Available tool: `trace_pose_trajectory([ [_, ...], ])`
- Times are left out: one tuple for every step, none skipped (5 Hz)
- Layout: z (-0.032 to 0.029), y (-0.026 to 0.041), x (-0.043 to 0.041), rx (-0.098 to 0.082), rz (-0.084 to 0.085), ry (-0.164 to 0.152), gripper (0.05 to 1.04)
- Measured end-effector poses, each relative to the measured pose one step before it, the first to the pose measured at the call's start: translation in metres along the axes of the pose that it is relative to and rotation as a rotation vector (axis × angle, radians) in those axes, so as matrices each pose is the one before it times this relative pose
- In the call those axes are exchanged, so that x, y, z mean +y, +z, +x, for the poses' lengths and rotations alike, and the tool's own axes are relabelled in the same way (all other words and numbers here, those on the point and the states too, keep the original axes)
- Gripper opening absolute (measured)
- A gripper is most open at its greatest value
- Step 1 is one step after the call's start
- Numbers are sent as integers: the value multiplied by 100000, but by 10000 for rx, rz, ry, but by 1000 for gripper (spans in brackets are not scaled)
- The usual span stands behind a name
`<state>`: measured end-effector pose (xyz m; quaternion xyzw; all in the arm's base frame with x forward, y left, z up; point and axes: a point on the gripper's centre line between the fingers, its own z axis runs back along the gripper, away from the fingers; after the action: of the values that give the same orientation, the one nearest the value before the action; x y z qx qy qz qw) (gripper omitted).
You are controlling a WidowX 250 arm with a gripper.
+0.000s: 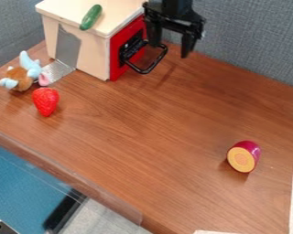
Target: Move the green object to the lower middle of the table
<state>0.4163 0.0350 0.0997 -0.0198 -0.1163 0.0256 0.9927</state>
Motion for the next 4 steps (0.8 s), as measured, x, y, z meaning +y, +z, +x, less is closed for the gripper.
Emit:
trace_pose_trajectory([
  [218,2246,3351,-573,-121,690,999],
  [124,2255,2304,-523,-89,411,999],
  [-223,666,3514,-158,-20,721,999],
  [107,621,1953,-89,254,317,999],
])
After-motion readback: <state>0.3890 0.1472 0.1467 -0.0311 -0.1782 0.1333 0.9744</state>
